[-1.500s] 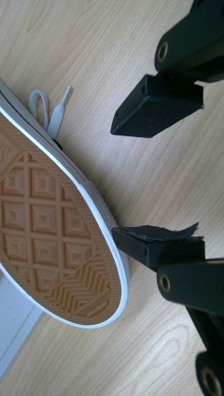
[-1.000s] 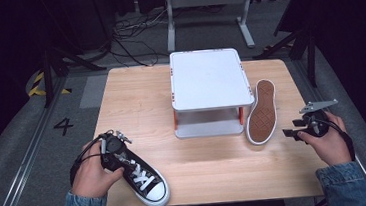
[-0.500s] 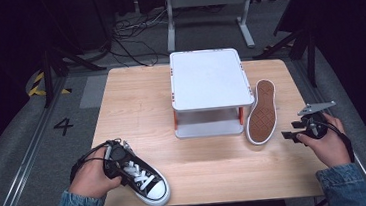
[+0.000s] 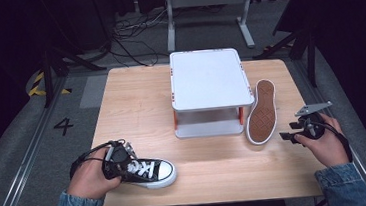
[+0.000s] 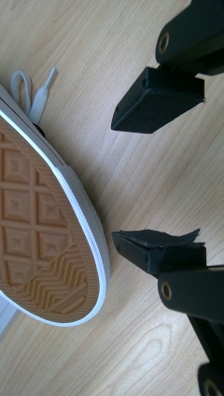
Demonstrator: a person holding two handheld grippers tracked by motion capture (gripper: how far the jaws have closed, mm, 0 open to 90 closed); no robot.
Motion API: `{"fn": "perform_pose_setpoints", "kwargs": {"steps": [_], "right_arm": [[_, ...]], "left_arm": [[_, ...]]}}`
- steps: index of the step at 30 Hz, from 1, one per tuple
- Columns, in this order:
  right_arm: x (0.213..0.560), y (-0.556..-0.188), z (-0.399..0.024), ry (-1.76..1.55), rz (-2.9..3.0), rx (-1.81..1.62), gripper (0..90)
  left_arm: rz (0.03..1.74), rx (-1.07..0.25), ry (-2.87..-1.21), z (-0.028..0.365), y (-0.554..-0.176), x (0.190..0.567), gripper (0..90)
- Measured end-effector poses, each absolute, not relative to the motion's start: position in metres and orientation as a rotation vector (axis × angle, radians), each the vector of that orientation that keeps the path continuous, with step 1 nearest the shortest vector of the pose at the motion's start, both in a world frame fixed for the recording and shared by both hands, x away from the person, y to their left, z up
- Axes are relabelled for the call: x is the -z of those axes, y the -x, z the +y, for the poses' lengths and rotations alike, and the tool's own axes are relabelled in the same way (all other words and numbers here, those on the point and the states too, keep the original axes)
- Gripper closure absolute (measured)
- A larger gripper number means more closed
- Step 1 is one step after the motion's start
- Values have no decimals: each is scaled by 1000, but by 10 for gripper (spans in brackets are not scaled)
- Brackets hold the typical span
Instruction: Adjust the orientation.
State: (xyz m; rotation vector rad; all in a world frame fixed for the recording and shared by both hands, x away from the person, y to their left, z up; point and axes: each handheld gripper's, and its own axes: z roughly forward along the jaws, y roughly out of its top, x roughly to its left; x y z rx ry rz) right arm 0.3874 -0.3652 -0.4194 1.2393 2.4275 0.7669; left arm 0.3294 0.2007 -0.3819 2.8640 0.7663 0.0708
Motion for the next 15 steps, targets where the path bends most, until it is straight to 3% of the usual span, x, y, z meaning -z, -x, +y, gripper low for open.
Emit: {"fn": "perform_pose_setpoints", "kwargs": {"steps": [15], "right_arm": [[421,-385,-365,-1246,2422,-765,409]], "left_arm": [[1127,-258,-2585,209,-359,355,835]]}}
